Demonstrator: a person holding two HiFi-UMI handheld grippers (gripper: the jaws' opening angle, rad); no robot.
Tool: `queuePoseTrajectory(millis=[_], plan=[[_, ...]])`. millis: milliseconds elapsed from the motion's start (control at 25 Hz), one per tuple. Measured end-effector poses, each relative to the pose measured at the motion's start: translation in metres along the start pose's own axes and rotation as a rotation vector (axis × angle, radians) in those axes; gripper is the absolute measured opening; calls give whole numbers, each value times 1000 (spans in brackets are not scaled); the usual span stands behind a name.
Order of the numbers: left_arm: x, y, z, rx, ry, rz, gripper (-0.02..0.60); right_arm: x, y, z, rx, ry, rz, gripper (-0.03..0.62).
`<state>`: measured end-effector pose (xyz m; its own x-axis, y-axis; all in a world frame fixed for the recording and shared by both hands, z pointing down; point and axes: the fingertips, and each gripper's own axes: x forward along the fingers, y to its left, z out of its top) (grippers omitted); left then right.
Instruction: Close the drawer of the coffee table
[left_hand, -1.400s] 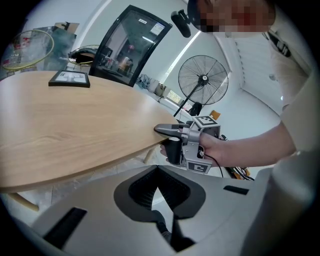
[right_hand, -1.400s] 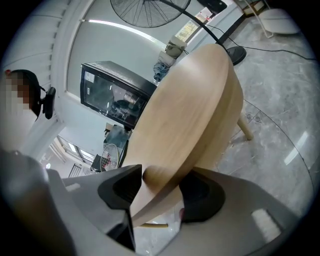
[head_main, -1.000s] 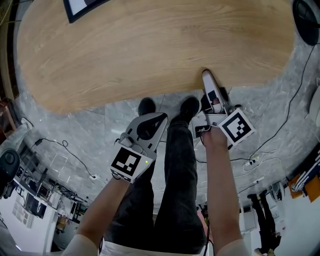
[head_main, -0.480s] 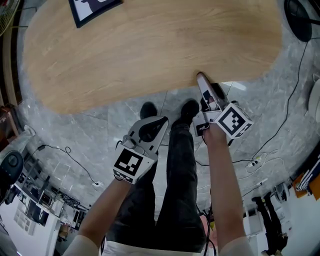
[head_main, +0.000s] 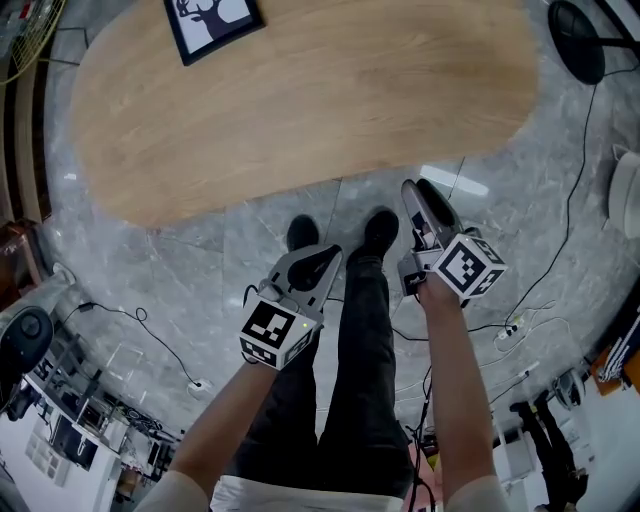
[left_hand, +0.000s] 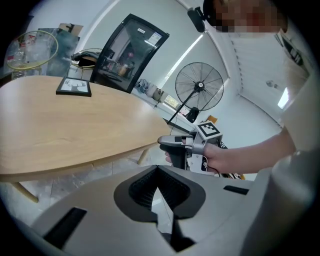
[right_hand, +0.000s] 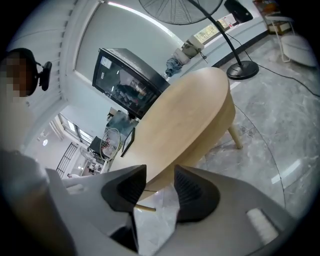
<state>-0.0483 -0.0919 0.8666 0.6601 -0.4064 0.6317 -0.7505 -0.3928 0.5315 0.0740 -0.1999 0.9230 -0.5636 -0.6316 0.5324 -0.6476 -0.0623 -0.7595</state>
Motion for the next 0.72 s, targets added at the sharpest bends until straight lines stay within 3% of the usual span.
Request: queuePoseTrajectory(millis=[400, 720], plan=[[-74, -44, 58, 45, -31, -9, 6, -69, 99, 31, -101, -25, 23, 113], [-143, -98, 113, 52, -49, -26, 6, -129, 196, 61, -276, -6, 30, 69]])
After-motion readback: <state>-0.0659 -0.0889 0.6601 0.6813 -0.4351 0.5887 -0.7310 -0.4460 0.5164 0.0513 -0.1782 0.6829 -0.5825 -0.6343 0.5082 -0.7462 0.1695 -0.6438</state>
